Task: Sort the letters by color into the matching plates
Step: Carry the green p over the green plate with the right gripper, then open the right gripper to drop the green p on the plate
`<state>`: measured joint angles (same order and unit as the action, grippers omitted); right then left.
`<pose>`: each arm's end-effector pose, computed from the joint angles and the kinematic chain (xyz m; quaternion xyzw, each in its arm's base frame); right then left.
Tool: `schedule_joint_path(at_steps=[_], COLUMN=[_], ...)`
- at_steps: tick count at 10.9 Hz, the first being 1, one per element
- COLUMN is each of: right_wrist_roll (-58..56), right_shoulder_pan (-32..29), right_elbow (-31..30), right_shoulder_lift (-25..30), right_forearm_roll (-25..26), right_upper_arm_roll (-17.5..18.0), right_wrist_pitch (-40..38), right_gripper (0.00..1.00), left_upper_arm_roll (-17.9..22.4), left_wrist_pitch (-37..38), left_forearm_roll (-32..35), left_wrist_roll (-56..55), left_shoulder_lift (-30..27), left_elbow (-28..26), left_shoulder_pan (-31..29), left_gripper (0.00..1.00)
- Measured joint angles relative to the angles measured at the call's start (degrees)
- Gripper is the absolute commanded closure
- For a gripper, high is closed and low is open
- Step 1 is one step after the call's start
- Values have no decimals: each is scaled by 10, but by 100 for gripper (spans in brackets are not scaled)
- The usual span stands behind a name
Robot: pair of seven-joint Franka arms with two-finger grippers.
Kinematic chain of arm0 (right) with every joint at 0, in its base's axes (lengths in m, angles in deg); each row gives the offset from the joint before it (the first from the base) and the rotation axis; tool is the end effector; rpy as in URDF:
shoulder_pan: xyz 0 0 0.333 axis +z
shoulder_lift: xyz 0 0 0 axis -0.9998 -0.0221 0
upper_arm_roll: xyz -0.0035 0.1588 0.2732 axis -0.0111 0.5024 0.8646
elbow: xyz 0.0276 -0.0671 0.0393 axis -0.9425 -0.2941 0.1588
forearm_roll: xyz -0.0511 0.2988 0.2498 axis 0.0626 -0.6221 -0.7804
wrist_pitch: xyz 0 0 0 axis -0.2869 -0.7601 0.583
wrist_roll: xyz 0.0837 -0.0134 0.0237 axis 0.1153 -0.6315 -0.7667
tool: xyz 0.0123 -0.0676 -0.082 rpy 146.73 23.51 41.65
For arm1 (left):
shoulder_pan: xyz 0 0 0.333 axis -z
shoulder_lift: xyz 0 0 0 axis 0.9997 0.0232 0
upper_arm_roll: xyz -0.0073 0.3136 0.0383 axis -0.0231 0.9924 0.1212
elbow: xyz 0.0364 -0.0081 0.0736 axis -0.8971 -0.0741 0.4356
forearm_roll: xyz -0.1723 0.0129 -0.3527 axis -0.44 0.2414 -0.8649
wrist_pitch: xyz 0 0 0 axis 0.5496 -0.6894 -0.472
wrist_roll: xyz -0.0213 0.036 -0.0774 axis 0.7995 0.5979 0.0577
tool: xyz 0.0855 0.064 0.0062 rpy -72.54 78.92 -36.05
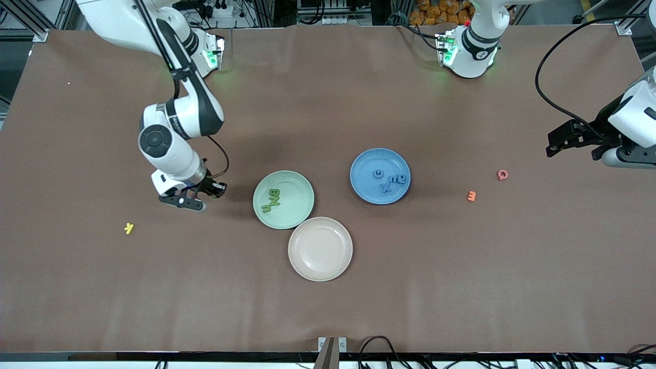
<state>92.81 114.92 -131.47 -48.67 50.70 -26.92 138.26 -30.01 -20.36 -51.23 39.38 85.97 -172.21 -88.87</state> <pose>0.5456 0.1747 0.2551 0.9924 -0.1231 0.0068 0.0023 0.5770 -0.0399 0.5997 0.9990 -0.0370 0.0168 0.0161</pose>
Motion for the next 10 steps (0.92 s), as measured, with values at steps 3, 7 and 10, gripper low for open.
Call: schedule_joint_path(at_steps=[3,7,10], right_wrist_roll=[97,194,239], right_shoulder_pan=[23,47,70], right_elbow=[27,92,134], right_shoulder_lift=[-16,-70,-110], right_forearm_roll=[0,0,0], right_upper_arm_roll=[31,66,67], right_wrist_pitch=[-4,-4,-8], right_gripper=[89,88,0], left_upper_arm_roll=[0,0,0], left_wrist_pitch=[-1,-4,-4], left_forearm_roll=[0,0,0], left_wrist_roll=[0,0,0], left_shoulder_lift=[2,3,4], left_elbow=[0,0,0], left_shoulder_pan=[0,0,0], left_gripper=[0,0,0])
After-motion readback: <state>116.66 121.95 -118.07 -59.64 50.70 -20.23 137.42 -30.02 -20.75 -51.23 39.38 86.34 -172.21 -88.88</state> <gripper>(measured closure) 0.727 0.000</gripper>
